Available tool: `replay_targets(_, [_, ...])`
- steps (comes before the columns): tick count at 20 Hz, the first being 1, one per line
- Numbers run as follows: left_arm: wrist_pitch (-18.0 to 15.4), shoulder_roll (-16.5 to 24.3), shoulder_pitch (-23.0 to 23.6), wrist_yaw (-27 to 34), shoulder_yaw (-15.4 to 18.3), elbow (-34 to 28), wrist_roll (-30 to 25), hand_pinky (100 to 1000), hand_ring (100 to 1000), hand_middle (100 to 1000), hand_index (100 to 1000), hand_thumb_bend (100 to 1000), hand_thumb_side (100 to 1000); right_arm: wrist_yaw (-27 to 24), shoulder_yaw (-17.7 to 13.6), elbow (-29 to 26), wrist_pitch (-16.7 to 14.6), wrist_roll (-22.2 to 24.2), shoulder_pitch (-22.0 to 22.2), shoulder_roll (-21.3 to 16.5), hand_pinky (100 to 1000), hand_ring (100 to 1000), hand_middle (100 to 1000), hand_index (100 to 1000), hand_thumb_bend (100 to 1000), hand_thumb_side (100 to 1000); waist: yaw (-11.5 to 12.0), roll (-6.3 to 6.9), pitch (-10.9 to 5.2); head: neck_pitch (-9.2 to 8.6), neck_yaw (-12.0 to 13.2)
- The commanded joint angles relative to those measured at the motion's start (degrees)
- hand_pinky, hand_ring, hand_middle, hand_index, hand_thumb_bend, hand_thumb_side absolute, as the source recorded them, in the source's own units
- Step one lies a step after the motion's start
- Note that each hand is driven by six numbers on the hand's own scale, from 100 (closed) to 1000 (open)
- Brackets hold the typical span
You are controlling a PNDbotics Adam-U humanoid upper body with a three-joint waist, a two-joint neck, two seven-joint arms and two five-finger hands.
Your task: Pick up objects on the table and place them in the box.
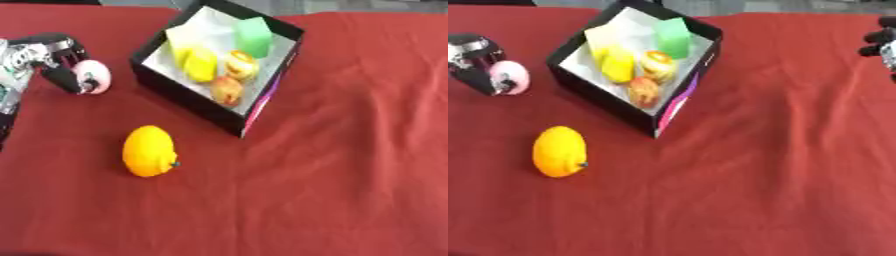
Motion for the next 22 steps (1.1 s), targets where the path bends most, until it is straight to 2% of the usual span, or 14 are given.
replay_targets(1, [-0.6, 2.4, -2.1, 0.4, -0.6, -4.6, -0.9, 734, 724, 649, 597, 247, 100, 0.0, -0.6, -0.6, -0.2, -0.1, -0.1, -1.4, 975, 738, 701, 838, 100, 516, 0.1, 0.20, -1.43, 0.04, -0.4])
replay_targets(5, [-1.1, 1.8, -5.5, -0.4, -1.7, -12.5, -1.6, 722, 709, 635, 591, 239, 100, -0.9, -0.8, -0.9, -0.5, -0.3, -0.3, -2.0, 975, 738, 700, 837, 100, 517, 0.1, 0.27, -1.79, 0.47, -0.9])
replay_targets(8, [-0.2, -2.8, -8.1, -0.6, -2.1, -15.9, 0.0, 714, 698, 626, 585, 223, 100, -2.0, -0.7, -0.9, -0.4, -0.2, -1.2, -2.4, 975, 737, 700, 837, 100, 520, -0.2, 0.28, -1.97, 0.96, -0.4])
replay_targets(11, [0.7, -8.7, -8.9, -2.9, -2.6, -14.4, 2.0, 711, 691, 621, 592, 227, 100, -3.4, 0.0, -0.9, -0.3, 0.6, -3.2, -2.6, 975, 739, 701, 837, 100, 521, -1.7, 0.01, -1.89, 0.69, 0.7])
replay_targets(14, [1.7, -13.5, -8.9, -6.9, -1.3, -11.2, 5.6, 703, 681, 616, 591, 239, 100, -4.3, 0.7, -1.0, -0.3, 1.2, -5.0, -2.7, 975, 739, 701, 837, 100, 521, -3.5, -0.34, -1.57, 0.11, 1.8])
replay_targets(17, [3.8, -16.2, -9.5, -12.6, 0.4, -7.2, 10.9, 709, 690, 630, 613, 311, 100, -4.8, 1.2, -1.0, -0.2, 1.8, -6.3, -2.6, 975, 738, 701, 837, 100, 521, -4.9, -0.30, -1.24, -0.26, 3.0])
replay_targets(18, [4.3, -16.9, -9.7, -14.4, 1.0, -5.9, 12.7, 713, 696, 643, 645, 369, 100, -4.8, 1.4, -1.0, -0.1, 1.9, -6.5, -2.5, 975, 738, 701, 837, 100, 521, -5.2, -0.25, -1.15, -0.38, 3.3])
replay_targets(19, [4.4, -17.3, -9.9, -15.6, 1.5, -4.9, 14.2, 751, 738, 710, 784, 524, 192, -4.8, 1.5, -1.0, 0.0, 2.1, -6.6, -2.5, 975, 738, 701, 837, 100, 520, -5.4, -0.21, -1.08, -0.45, 3.4])
replay_targets(21, [4.1, -17.6, -10.1, -17.1, 1.8, -4.4, 16.3, 795, 785, 767, 884, 655, 345, -4.6, 1.4, -1.0, 0.0, 2.1, -6.4, -2.4, 975, 738, 701, 837, 100, 527, -5.5, -0.12, -1.02, -0.47, 3.4])
replay_targets(22, [3.9, -17.4, -10.2, -17.6, 1.7, -4.4, 16.7, 798, 788, 770, 901, 693, 389, -4.4, 1.4, -1.0, 0.0, 2.0, -6.3, -2.4, 975, 738, 701, 837, 100, 520, -5.5, -0.06, -1.04, -0.48, 3.3])
